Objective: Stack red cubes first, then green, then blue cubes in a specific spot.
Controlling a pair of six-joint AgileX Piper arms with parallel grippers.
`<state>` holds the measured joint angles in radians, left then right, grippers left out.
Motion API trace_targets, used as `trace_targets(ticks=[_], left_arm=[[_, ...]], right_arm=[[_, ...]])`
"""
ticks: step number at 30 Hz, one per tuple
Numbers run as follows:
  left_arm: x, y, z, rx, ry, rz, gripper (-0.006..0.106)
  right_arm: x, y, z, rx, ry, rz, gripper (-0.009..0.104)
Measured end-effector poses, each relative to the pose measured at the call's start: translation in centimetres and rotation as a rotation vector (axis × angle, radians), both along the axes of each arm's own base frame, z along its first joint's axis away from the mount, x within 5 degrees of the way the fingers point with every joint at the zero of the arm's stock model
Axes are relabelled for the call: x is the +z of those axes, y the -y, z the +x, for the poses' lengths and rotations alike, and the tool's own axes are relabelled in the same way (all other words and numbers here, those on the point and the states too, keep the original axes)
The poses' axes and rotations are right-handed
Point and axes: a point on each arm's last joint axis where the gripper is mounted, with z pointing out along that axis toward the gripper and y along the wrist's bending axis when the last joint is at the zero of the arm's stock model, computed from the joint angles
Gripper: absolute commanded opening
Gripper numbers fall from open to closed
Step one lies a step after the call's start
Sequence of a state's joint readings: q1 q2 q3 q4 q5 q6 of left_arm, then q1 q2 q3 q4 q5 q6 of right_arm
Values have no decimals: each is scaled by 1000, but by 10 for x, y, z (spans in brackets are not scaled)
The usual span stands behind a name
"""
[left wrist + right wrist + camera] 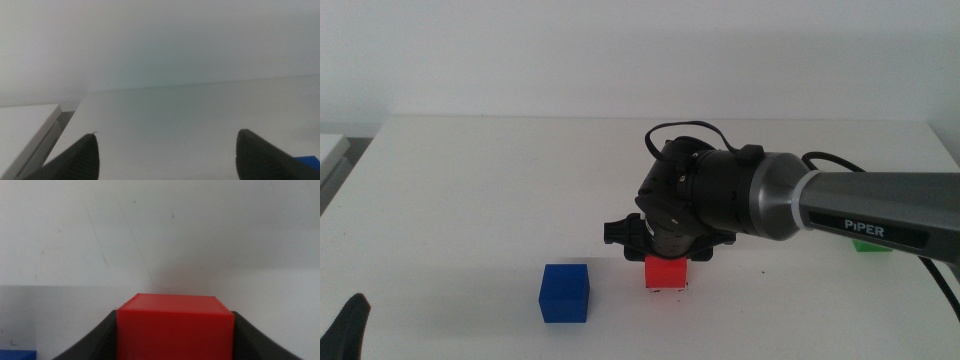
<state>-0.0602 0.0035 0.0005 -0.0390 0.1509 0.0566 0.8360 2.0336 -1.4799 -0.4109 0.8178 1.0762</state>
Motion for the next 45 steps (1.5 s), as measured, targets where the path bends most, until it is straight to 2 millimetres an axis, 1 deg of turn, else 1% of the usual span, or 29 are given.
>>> trace_targets(ticks=[7, 22, 23, 24, 27, 29, 30, 31, 32, 33, 34, 36, 38, 39, 41, 42, 44, 45], left_arm=[[0, 0, 0, 0, 0, 0, 94], [0, 0, 0, 0, 0, 0, 94], [0, 0, 0, 0, 0, 0, 94], [0, 0, 0, 0, 0, 0, 94], [0, 0, 0, 0, 0, 0, 94], [0, 0, 0, 0, 0, 0, 94], [0, 0, 0, 0, 0, 0, 94], [0, 0, 0, 0, 0, 0, 94], [0, 0, 0, 0, 0, 0, 94], [0, 0, 0, 0, 0, 0, 94], [0, 0, 0, 0, 0, 0, 94], [0, 0, 0, 0, 0, 0, 94], [0, 0, 0, 0, 0, 0, 94], [0, 0, 0, 0, 0, 0, 94], [0, 0, 0, 0, 0, 0, 94], [0, 0, 0, 0, 0, 0, 94], [0, 0, 0, 0, 0, 0, 94], [0, 0, 0, 0, 0, 0, 94]], right_arm=[[-10, -1, 1, 1, -15, -16, 7], [-11, -1, 3, -4, 1, -23, 7], [-11, -1, 3, -5, 1, -23, 53], [-11, -1, 3, -5, 1, -23, 59], [-11, -1, 3, -5, 1, -23, 70], [-9, -1, 2, 2, 0, -20, 71], [-5, -1, 1, 8, -3, -11, 71], [1, 0, -1, 19, -2, -2, 71], [13, 2, -4, 37, 6, 12, 71], [30, 5, -7, 63, 22, 24, 71], [47, 10, -9, 84, 43, 34, 71], [92, 31, -13, 125, 111, 54, 71], [132, 62, -15, 133, 174, 63, 71], [148, 81, -14, 130, 196, 53, 71], [167, 119, -8, 102, 217, 21, 71], [172, 138, -7, 89, 215, 4, 71], [170, 170, -5, 69, 189, -23, 71], [166, 187, -3, 54, 169, -36, 71]])
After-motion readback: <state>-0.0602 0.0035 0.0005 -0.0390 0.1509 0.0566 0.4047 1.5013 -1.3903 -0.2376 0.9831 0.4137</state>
